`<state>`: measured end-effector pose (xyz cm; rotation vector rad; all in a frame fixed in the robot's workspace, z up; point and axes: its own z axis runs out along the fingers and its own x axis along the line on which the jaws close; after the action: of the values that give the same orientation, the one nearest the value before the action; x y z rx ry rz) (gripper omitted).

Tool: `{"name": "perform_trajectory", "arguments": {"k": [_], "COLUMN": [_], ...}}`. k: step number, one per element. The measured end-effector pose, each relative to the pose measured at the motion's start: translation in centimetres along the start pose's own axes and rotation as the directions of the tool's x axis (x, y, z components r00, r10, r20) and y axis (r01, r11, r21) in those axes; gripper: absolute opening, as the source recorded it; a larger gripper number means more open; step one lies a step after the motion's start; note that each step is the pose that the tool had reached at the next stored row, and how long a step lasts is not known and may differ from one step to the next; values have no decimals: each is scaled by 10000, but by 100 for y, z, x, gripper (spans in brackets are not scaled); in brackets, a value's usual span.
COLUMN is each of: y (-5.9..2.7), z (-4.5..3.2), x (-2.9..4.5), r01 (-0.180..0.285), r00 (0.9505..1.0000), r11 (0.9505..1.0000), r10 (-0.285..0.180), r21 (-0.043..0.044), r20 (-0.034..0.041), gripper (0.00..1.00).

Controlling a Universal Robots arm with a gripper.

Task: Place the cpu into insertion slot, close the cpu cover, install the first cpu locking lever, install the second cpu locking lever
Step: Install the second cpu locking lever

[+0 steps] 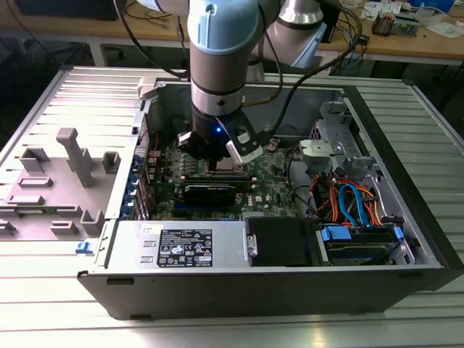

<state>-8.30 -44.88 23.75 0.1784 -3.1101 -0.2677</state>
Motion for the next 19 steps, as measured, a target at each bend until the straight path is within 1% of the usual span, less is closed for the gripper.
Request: {"name": "perform_trajectory", "arguments": {"k": [3, 4, 11, 15, 19], "y": [-7, -9, -23, -24, -31], "z": [22, 35, 125, 165, 206], "x": [22, 24, 42, 84, 97], "r01": [15, 18, 23, 37, 46], "r00": [10000, 10000, 10000, 10000, 10000], "r11": [9998, 9998, 9996, 9991, 9989], "r10": [-15, -17, -22, -35, -44], "r21": [-183, -210, -292, -433, -471], "r20": [19, 23, 32, 46, 49], "gripper": [11, 11, 11, 11, 11]}}
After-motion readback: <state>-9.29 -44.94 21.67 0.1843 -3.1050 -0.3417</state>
